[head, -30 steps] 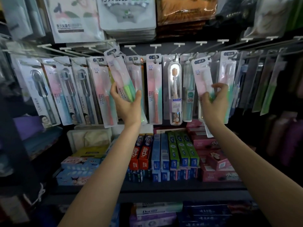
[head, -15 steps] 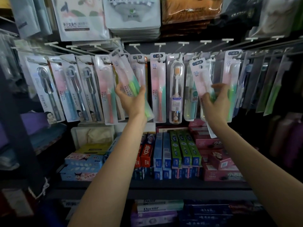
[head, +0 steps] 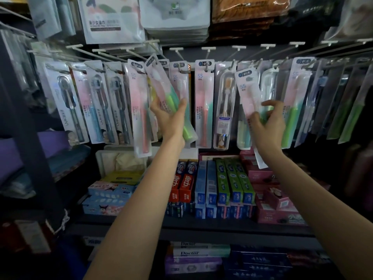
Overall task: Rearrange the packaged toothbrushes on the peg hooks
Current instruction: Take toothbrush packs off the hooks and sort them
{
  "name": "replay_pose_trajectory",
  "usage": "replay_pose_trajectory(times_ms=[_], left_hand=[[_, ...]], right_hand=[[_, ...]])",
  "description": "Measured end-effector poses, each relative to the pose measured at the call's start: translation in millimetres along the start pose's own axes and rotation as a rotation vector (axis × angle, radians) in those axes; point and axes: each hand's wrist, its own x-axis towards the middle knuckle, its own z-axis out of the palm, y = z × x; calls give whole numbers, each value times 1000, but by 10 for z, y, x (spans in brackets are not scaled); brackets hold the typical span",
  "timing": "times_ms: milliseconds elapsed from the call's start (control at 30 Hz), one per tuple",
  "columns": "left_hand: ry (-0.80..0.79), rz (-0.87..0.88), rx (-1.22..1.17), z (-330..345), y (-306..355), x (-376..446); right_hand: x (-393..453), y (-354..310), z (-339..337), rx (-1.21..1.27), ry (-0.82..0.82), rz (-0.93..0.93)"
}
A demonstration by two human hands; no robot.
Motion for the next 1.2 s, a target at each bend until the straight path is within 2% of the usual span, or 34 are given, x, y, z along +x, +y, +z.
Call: replay_pose_trajectory(times_ms=[100, 167, 300, 367, 733, 833, 933, 1200], left_hand=[[19, -39, -108, 130, -4, -59], [31, 1, -93, 156, -49, -83], [116, 266, 259, -67, -153, -4], [138, 334, 358, -189, -183, 81], [27, 494, 430, -539, -397, -89], [-8, 477, 468, -581, -538, -160], [21, 464, 529, -582, -567, -233], [-287, 591, 568, 1, -578, -470]], right_hand=[[15, 6, 14, 18, 1, 0], [25, 10, -11, 11, 2, -7], [25, 26, -39, -13, 6, -22], [26, 45, -6, -6, 9, -7], [-12, -7, 119, 22, -25, -33], [-38, 29, 84, 30, -40, -42], [-67, 104, 50, 35, -49, -52], [12, 202, -320, 0, 72, -61]])
